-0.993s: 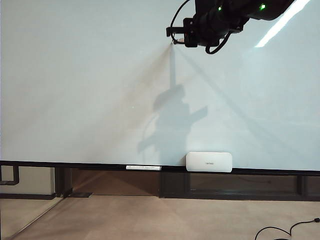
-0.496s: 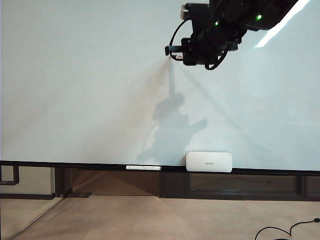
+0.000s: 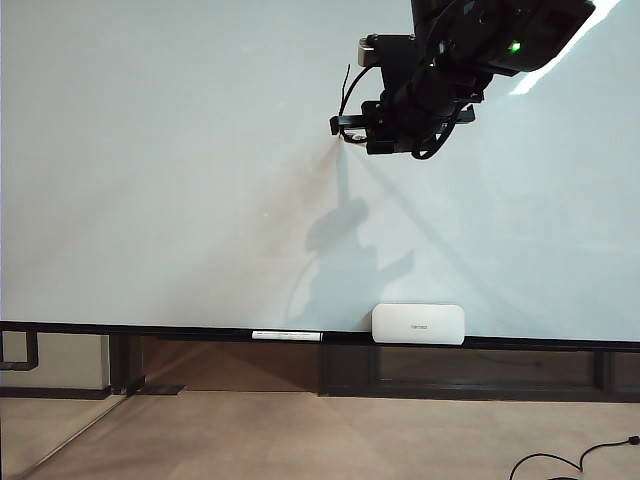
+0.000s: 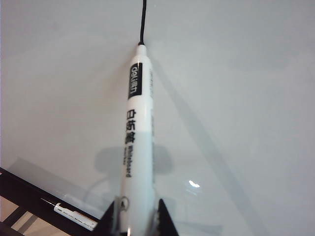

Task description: Reach to the right to find the marker pen, pick it up, and write the number 15 on the whiteboard.

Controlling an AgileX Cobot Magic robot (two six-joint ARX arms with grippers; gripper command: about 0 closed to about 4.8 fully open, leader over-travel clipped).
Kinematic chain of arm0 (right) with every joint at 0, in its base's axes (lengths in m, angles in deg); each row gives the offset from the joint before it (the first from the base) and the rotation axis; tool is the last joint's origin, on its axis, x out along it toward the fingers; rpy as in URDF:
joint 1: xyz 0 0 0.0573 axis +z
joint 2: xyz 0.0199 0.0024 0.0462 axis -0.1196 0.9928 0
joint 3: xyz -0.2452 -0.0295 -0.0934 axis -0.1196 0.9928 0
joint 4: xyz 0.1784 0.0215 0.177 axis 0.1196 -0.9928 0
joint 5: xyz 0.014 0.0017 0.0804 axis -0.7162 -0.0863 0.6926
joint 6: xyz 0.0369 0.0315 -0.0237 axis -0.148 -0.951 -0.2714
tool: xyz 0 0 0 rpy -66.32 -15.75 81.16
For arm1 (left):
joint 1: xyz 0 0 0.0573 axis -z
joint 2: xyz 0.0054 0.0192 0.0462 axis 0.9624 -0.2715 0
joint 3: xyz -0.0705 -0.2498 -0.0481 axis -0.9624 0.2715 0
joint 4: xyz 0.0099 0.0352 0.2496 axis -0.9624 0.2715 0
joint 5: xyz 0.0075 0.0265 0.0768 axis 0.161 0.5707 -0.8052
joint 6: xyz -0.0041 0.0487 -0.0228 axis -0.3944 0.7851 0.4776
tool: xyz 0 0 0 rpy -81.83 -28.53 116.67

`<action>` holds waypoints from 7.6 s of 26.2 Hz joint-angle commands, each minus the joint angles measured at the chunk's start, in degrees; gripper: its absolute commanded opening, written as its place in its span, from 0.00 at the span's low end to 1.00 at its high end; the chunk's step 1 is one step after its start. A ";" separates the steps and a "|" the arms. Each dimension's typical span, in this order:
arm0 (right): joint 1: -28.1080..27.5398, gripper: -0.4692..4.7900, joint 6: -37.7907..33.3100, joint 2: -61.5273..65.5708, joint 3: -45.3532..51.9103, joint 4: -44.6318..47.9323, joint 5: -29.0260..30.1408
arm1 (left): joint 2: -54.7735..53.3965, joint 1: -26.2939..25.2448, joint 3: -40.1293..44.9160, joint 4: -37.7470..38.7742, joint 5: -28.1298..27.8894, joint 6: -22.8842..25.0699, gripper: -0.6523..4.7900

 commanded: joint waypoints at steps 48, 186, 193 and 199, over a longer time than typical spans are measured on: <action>2.86 0.09 7.74 -15.30 -0.20 -3.17 -12.57 | 0.94 0.02 -0.13 0.48 0.26 0.00 0.11; -2.12 0.09 7.41 -10.03 0.48 -1.97 -5.64 | 0.94 0.02 -0.13 -1.36 1.57 2.64 0.11; -2.16 0.09 6.88 -9.70 0.50 -6.01 -5.79 | 0.94 0.02 -0.13 -1.40 1.57 2.67 0.11; -2.16 0.09 5.66 -9.68 0.50 -7.98 -6.12 | 0.94 0.02 -0.13 -1.40 1.55 2.82 0.11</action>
